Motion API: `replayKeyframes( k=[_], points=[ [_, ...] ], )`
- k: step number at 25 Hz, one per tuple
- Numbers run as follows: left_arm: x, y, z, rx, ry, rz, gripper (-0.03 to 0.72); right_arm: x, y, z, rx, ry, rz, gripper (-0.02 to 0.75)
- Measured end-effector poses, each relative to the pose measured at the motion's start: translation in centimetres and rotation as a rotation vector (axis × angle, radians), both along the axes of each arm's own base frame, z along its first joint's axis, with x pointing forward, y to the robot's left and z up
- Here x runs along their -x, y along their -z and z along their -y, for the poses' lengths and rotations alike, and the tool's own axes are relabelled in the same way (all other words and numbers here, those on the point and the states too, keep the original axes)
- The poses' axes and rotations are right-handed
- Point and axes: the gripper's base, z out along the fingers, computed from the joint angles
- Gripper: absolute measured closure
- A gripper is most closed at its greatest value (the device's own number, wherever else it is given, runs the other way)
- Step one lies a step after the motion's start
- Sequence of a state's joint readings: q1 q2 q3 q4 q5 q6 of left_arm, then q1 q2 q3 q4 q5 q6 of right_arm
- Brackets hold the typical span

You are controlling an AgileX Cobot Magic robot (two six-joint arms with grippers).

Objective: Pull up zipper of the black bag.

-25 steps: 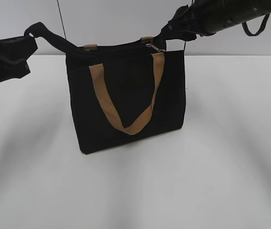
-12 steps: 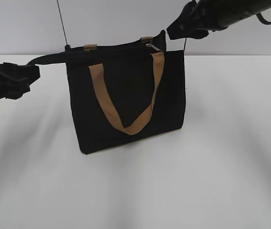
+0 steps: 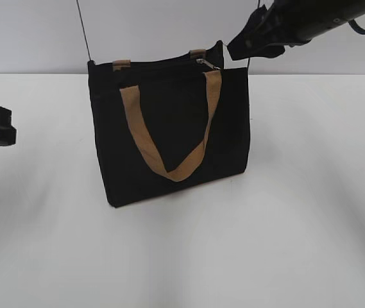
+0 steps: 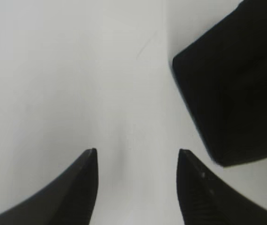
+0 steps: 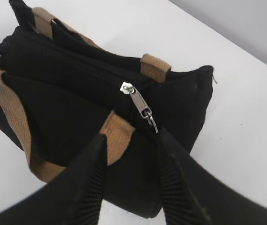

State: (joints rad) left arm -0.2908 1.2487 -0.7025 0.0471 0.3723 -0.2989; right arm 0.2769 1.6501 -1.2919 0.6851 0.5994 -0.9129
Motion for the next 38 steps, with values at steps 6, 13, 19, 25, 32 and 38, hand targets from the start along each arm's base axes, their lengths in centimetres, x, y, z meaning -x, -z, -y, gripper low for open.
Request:
replayKeyframes(
  k=[6, 13, 19, 25, 32, 38],
  points=[
    [0.9, -2.0, -0.1, -0.039, -0.020, -0.253, 0.282, 0.5, 0.5, 0.7, 0.052, 0.077, -0.103, 0.465],
    [1.0, -5.2, -0.1, -0.094, 0.005, -0.373, 0.286, 1.9, -0.1, 4.3, 0.095, 0.353, -0.311, 0.465],
    [1.1, -5.9, -0.2, -0.107, 0.009, -0.409, 0.288, 3.3, 0.7, 9.9, 0.149, 0.516, -0.582, 0.465],
    [1.7, -5.6, -0.5, -0.158, 0.035, -0.481, 0.291, 4.2, 0.8, 12.8, 0.162, 0.571, -0.683, 0.465],
    [2.8, -5.8, -0.7, -0.146, 0.038, -0.485, 0.292, 9.9, 1.1, 12.8, 0.164, 0.573, -0.703, 0.465],
    [7.4, -6.6, -1.6, -0.066, 0.046, -0.421, 0.292, 18.0, 0.8, 12.2, 0.124, 0.571, -0.631, 0.465]
  ],
)
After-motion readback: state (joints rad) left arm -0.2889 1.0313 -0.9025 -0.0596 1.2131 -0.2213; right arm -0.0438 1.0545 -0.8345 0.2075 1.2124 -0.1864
